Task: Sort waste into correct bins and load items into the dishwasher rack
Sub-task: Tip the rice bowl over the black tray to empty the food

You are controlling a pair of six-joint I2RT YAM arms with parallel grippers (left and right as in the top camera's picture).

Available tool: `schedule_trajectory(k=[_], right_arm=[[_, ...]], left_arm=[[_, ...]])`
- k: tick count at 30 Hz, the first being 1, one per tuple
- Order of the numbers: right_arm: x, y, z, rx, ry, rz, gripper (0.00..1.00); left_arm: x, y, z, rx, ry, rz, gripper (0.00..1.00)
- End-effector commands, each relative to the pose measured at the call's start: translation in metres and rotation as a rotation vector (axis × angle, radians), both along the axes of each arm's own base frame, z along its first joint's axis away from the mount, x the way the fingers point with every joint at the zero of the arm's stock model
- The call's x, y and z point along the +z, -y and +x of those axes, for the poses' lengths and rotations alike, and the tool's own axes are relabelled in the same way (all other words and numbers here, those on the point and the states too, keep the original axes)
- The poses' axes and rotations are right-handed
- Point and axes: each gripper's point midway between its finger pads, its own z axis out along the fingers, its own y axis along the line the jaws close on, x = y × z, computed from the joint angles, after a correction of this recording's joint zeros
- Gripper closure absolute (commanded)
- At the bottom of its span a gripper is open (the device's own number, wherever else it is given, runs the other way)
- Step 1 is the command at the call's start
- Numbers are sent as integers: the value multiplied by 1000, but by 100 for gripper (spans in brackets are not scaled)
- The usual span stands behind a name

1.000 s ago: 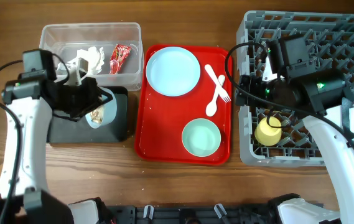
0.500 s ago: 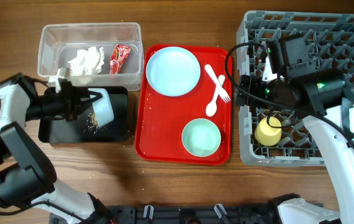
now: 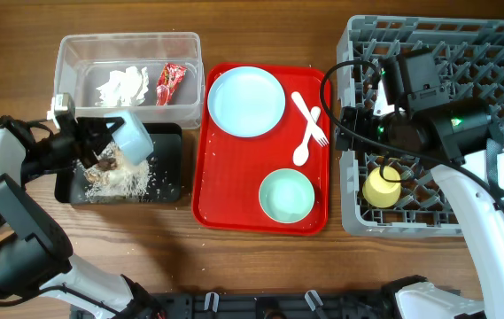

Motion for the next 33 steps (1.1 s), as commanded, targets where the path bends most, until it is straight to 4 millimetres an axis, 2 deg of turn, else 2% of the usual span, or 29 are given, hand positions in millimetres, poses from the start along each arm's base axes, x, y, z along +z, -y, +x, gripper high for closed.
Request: schedule_trajectory(k=[1,9,16,25,27,30,33], right_arm=[[0,4,-1,2,9,-19,13],[0,4,-1,20,10,-26,13],[0,4,-2,22,6,-28,13],[0,5,-3,21,3,-29,13],[0,5,-3,21,3,-29,12],[-1,5,-3,22,2,-30,13],[-1,5,-3,22,2,-30,12]], left_arm=[[16,-4,5,45,21,-120,96],[22,-5,6,58,-8,-176,96],[25,-1,0,68,-125,-248,96],[25,-6,1,75,-67,-213,96],[27,-2,-3,71,-87,-214,96],[34,3,-6,58,-5,-168,96],[28,6,-8,33,22,-107,96]])
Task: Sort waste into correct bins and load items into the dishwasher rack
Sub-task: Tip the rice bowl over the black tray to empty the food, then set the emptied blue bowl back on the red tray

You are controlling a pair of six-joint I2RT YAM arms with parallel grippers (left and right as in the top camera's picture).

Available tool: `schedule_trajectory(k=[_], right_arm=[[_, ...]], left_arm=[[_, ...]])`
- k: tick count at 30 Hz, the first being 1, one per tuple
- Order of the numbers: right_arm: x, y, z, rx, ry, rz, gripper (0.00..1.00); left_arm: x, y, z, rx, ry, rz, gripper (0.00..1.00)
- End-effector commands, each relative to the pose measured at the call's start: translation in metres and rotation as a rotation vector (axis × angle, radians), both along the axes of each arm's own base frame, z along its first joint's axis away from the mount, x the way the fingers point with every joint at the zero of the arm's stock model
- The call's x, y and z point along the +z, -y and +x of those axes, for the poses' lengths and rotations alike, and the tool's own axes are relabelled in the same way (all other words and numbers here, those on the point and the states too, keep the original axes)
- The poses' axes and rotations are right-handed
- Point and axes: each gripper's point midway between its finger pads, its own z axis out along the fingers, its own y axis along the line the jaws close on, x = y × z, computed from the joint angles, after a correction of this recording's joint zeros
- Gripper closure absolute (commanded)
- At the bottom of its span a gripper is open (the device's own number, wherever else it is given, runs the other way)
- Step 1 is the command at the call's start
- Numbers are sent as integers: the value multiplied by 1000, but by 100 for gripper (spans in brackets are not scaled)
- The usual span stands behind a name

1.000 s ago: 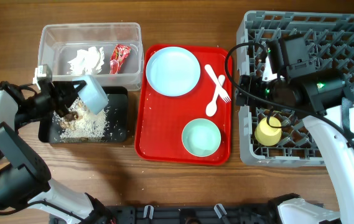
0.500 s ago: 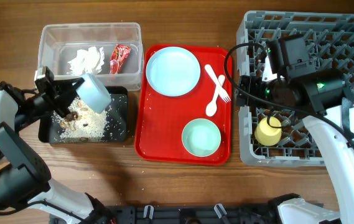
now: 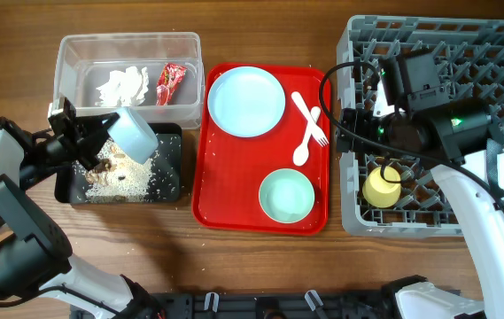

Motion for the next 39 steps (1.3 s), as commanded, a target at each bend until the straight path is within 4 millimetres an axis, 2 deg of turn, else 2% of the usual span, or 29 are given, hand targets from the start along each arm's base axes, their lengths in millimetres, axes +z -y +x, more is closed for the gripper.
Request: schedule_trajectory(k=[1,4,7,9,12,16,19,22,26,28,29,34,39], right_arm=[[0,5,-2,4,4,-21,13],[-1,5,-4,4,-3,-24,12],[-1,5,-4,6,-2,-24,12],[-1,5,-4,7,-2,-24,13],[0,5,-3,7,1,-24,12],[0,4,-2,6,4,-22,13],[0,4,-2,4,3,-21,13],[0,4,-3,4,2,-21,12],[0,5,-3,4,0,-22,12],[0,5,-3,4,1,-21,13],[0,5,-3,3,0,-21,13],[0,5,-3,4,0,-22,13],[0,5,-3,5,0,-23,13]], left_arm=[[-3,3,-4,-27,111,121,96],[2,5,-8,-25,49,77,96],[8,11,-11,-36,68,78,96],[16,23,-16,-62,115,100,96],[33,53,-27,-147,245,166,96],[44,95,-40,-284,356,215,96],[45,134,-50,-423,477,249,96],[39,162,-58,-528,536,264,96],[16,195,-69,-697,535,347,96],[-6,208,-70,-770,468,449,96],[-24,212,-66,-794,388,547,96],[-76,217,-48,-778,226,949,96],[-110,212,-35,-697,138,1335,96]])
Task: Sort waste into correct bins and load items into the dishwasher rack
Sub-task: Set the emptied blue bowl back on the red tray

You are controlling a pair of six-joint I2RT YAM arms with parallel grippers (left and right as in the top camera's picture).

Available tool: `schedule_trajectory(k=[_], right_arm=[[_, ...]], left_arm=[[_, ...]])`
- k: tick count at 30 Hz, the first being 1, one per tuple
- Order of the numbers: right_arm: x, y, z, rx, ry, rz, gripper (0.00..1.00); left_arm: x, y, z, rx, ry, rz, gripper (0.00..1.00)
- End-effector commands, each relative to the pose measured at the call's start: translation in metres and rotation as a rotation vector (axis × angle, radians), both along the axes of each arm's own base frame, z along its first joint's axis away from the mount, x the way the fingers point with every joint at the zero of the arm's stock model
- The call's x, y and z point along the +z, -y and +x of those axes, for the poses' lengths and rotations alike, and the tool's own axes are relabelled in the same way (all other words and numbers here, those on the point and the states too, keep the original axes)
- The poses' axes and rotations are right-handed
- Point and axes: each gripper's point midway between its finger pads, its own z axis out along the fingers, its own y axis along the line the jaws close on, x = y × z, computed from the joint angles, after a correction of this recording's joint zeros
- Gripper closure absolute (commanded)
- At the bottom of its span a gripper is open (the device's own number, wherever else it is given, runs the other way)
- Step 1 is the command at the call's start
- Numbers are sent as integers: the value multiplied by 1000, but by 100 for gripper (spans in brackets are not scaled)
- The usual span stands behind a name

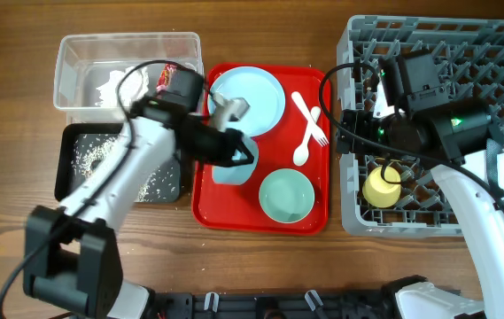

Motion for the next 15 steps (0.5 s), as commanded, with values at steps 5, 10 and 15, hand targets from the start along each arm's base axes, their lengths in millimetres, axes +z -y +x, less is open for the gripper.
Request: schedule_trajectory(k=[5,10,15], right_arm=[[1,3,-1,2,9,-14,12],[1,-6,-2,22,0,36,12],[-3,-10,-2,31,-18,41,12]], left_arm=[[-46,-10,11,197,110,458,96],[-65,-3,6,251,105,547,96],[-82,3,0,241,79,577,96]])
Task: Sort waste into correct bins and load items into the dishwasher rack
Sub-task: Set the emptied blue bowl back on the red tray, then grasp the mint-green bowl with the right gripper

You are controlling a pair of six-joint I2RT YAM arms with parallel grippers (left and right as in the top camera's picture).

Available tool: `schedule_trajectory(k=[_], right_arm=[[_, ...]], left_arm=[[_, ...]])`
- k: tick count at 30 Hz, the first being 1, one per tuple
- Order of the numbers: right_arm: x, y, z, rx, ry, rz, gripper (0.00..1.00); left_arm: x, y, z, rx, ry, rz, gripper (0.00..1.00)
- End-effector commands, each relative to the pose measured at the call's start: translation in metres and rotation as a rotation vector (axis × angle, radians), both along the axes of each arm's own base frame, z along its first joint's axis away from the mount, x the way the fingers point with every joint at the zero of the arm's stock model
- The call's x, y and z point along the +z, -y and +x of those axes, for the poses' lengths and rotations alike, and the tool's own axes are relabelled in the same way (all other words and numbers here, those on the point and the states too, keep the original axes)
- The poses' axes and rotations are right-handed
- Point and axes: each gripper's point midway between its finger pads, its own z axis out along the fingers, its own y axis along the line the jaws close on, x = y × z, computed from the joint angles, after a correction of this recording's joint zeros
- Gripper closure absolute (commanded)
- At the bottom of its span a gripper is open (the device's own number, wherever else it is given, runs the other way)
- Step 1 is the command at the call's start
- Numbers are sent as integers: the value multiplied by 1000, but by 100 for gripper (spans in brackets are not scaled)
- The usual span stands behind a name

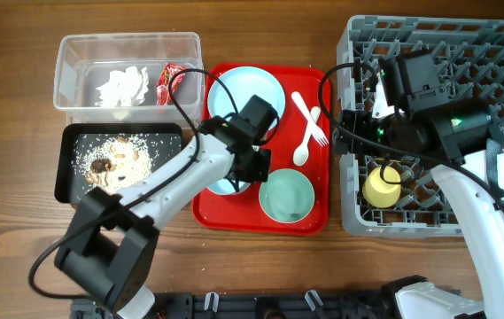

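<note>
My left gripper reaches over the red tray, shut on a light blue cup that shows only partly under the arm at the tray's front left. A light blue plate lies at the tray's back, with a white fork and spoon to its right. A green bowl sits at the front right. My right gripper hangs over the grey dishwasher rack, just above a yellow cup standing in it. Its jaws are hidden under the arm.
A clear bin at the back left holds white tissue and a red wrapper. In front of it a black bin holds food scraps. A black cable loops above the tray.
The left arm has changed pose and no longer covers the black bin. Its gripper and the blue cup sit slightly further front on the tray. The right arm has not moved.
The left gripper first held the blue cup tipped over the black bin, with scraps beneath it. Then the cup was raised above that bin. Later it was over the red tray, and now it is low at the tray's front left. The right arm stayed still.
</note>
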Motion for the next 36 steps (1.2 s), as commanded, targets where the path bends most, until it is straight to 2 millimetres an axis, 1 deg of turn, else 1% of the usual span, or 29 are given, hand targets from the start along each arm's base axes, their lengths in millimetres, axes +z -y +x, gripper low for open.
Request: schedule_trajectory(k=[1,2,3,4,5,7,8,9,10,12,14,15,16,17,18,20,22,24,27,30,33,34,35,36], right_arm=[[-4,-5,-1,23,-16,14,12],[-6,-6,-1,24,-22,15,12],[-8,-7,-1,28,-31,15,12],[-10,-10,-1,35,-41,19,12],[-12,-12,-2,41,-51,23,12],[-19,-15,-1,49,-71,21,12],[-22,-17,-1,53,-80,18,12],[-26,-19,-1,60,-89,17,12],[-30,-23,-1,71,-98,20,12],[-38,-33,-1,100,-114,37,12],[-46,-40,-2,120,-136,45,13],[-52,-43,-3,130,-148,42,13],[-63,-52,-5,157,-168,34,13],[-69,-57,-6,173,-174,31,14],[-75,-62,-6,191,-179,27,16],[-90,-71,-7,233,-191,14,19],[-103,-77,-8,251,-204,5,21],[-120,-81,-6,261,-212,-4,22],[-148,-80,-5,284,-230,-26,24],[-171,-72,-9,286,-267,-70,28],[-187,-66,-12,293,-294,-109,29],[-192,-64,-12,292,-300,-118,30],[-197,-64,-13,293,-307,-122,33],[-203,-63,-15,294,-310,-121,36]], left_arm=[[-14,-5,2,59,5,66,96],[-15,-5,2,59,2,68,96],[-15,-5,2,71,1,67,92],[-15,-5,2,80,0,65,84],[-15,-5,4,84,4,62,79],[-11,-7,9,100,14,52,66],[-6,-8,13,109,18,46,61],[0,-10,16,120,24,41,59],[8,-13,21,132,30,34,54],[26,-17,29,155,49,17,51],[51,-23,39,184,78,-4,49],[64,-27,43,196,93,-14,42],[92,-38,52,229,133,-40,35],[104,-43,55,246,150,-52,30],[115,-49,58,264,172,-66,29],[134,-62,63,301,215,-93,24],[148,-75,66,335,252,-112,23],[161,-93,70,383,287,-125,24],[175,-123,75,464,324,-133,23],[179,-147,77,526,333,-127,21],[178,-162,77,569,327,-115,18],[177,-165,78,577,324,-112,13],[177,-167,78,582,322,-110,11],[177,-168,78,583,322,-110,5]])
